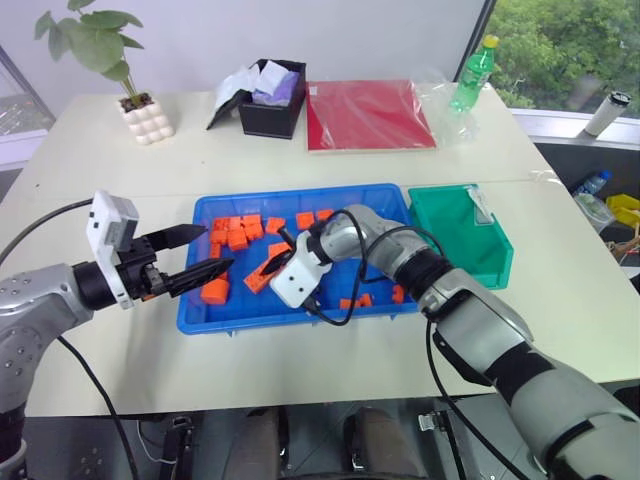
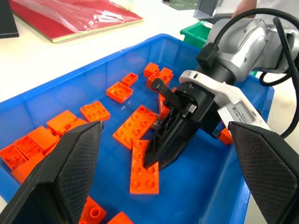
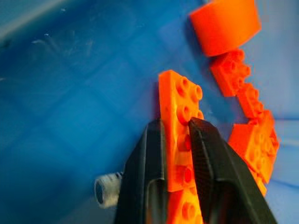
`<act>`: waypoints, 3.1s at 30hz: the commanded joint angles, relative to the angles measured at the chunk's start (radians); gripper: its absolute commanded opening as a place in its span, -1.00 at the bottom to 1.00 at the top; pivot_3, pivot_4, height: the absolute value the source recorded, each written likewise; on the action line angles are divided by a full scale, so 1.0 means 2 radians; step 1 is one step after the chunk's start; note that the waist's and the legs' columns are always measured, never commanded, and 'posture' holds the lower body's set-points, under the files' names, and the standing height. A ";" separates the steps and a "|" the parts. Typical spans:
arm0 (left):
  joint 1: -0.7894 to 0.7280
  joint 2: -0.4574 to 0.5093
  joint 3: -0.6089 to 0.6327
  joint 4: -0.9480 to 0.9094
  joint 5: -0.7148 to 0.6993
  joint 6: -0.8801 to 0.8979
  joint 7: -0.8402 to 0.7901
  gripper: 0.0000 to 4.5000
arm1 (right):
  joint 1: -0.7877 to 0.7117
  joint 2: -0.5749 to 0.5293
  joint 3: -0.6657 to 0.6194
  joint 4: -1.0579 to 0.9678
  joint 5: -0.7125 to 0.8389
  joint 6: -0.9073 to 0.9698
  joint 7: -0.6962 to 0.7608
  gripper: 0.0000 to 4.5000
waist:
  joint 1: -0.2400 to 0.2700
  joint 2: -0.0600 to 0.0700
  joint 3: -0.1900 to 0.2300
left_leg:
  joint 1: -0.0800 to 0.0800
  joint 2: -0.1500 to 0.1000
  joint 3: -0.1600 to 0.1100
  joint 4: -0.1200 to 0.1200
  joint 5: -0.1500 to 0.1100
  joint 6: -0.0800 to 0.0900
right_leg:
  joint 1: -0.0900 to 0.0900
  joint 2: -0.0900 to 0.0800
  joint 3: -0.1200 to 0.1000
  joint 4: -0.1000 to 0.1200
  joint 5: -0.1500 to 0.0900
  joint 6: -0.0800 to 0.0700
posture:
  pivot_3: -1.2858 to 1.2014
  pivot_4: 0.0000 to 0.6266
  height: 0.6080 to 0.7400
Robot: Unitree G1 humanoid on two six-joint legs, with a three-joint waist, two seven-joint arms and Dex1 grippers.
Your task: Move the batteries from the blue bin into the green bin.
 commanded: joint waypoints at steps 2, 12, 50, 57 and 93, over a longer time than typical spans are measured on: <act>-0.006 0.003 0.016 -0.007 -0.006 -0.006 0.001 1.00 | -0.005 -0.006 -0.005 -0.029 0.005 0.000 0.005 -0.68 | 0.000 0.000 0.000 | 0.000 0.000 0.000 0.000 0.000 0.000 | 0.000 0.000 0.000 0.000 0.000 0.000 | 0.03 -0.52 1.00; -0.008 0.004 0.014 -0.002 -0.004 -0.009 -0.001 1.00 | 0.033 -0.003 -0.016 -0.204 0.092 0.075 0.078 -0.68 | 0.000 0.000 0.000 | 0.000 0.000 0.000 0.000 0.000 0.000 | 0.000 0.000 0.000 0.000 0.000 0.000 | 0.03 -0.52 1.00; 0.000 0.002 0.018 -0.008 -0.006 -0.010 0.000 1.00 | 0.044 0.041 0.005 -0.116 0.041 0.049 -0.004 0.99 | 0.000 0.000 0.000 | 0.000 0.000 0.000 0.000 0.000 0.000 | 0.000 0.000 0.000 0.000 0.000 0.000 | 0.03 -0.52 1.00; 0.002 0.001 0.016 -0.003 -0.003 -0.012 -0.005 1.00 | 0.025 0.024 -0.061 -0.186 0.110 0.190 0.049 0.99 | 0.001 0.000 0.000 | 0.000 0.000 0.000 0.000 0.000 0.000 | 0.000 0.000 0.000 0.000 0.000 0.000 | 0.03 -0.52 1.00; -0.013 -0.010 -0.014 0.018 0.016 -0.025 -0.022 1.00 | 0.142 -0.113 -0.103 -0.558 0.337 0.815 0.056 0.99 | 0.001 0.000 0.000 | -0.001 0.000 0.000 -0.001 -0.002 0.003 | -0.001 -0.001 0.000 0.000 0.000 0.000 | 0.03 -0.52 1.00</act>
